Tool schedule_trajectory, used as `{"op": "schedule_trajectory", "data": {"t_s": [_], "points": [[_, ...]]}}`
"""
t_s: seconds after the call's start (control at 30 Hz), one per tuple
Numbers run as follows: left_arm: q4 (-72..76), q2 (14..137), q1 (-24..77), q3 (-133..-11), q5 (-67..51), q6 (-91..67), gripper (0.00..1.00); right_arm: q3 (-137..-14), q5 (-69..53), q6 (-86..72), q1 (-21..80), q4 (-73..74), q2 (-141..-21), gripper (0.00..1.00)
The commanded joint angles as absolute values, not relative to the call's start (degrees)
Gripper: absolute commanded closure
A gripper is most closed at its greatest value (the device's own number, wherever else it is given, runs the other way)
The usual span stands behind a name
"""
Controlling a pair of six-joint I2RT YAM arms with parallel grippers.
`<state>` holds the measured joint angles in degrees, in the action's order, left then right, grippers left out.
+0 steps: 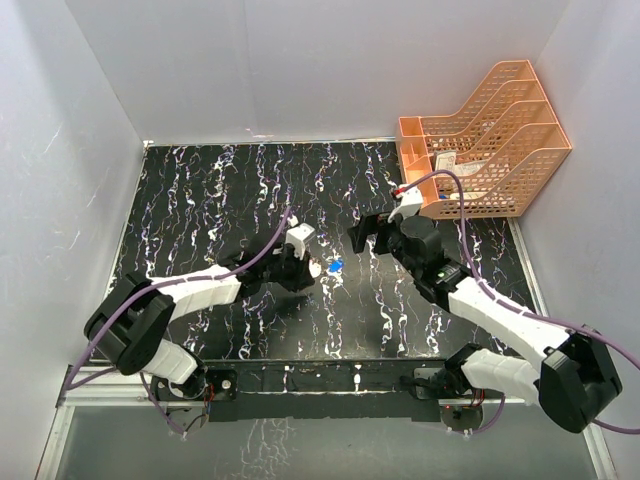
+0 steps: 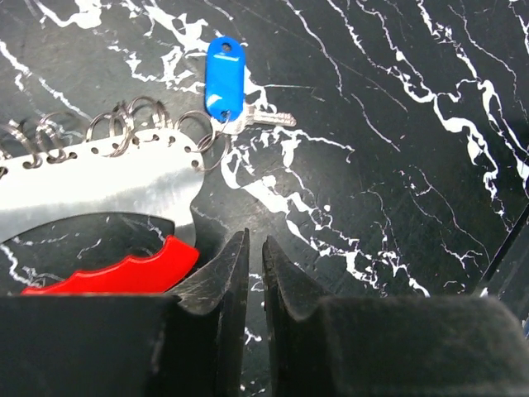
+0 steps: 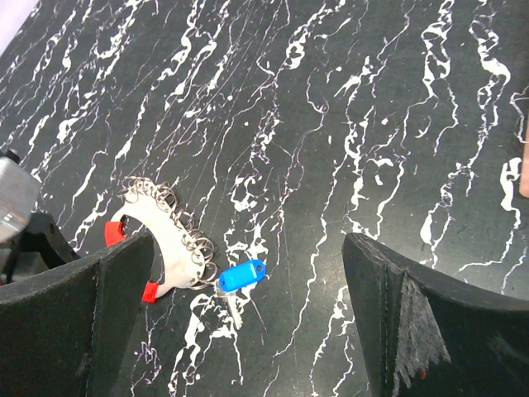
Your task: Remove the keys from the keyring
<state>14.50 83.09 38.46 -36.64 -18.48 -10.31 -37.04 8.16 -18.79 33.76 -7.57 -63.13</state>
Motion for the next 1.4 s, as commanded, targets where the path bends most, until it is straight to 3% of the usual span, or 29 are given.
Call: {"op": "schedule_trajectory", "data": {"t_s": [0.0, 0.13, 0.23, 0.47, 1.0, 1.37], "points": [[17.61, 84.17, 39.82, -40.33, -19.86, -7.91, 0.88, -37.92, 10.93, -19.07, 33.35, -9.4, -58.01, 0.02], [17.83, 86.34, 40.57, -42.55, -18.44, -6.93, 0.86, -37.54, 10.76, -18.41, 33.36, -9.25, -55.13, 0.12], [18.04, 87.73, 41.24, -43.88, -17.21, -5.82, 0.65, -38.08, 10.47, -18.12, 33.33, -8.78, -53.99, 0.11], [18.35, 92.29, 41.61, -45.84, -15.35, -4.38, 0.58, -39.02, 10.1, -17.95, 33.39, -8.2, -52.89, 0.1], [16.55, 95.96, 42.19, -48.14, -10.21, -0.26, 0.61, -38.91, 8.37, -17.83, 33.4, -7.73, -51.62, 0.12], [16.79, 97.71, 42.18, -48.66, -11.08, -0.21, 0.71, -39.16, 8.97, -17.44, 33.4, -7.32, -51.3, 0.12]]}}
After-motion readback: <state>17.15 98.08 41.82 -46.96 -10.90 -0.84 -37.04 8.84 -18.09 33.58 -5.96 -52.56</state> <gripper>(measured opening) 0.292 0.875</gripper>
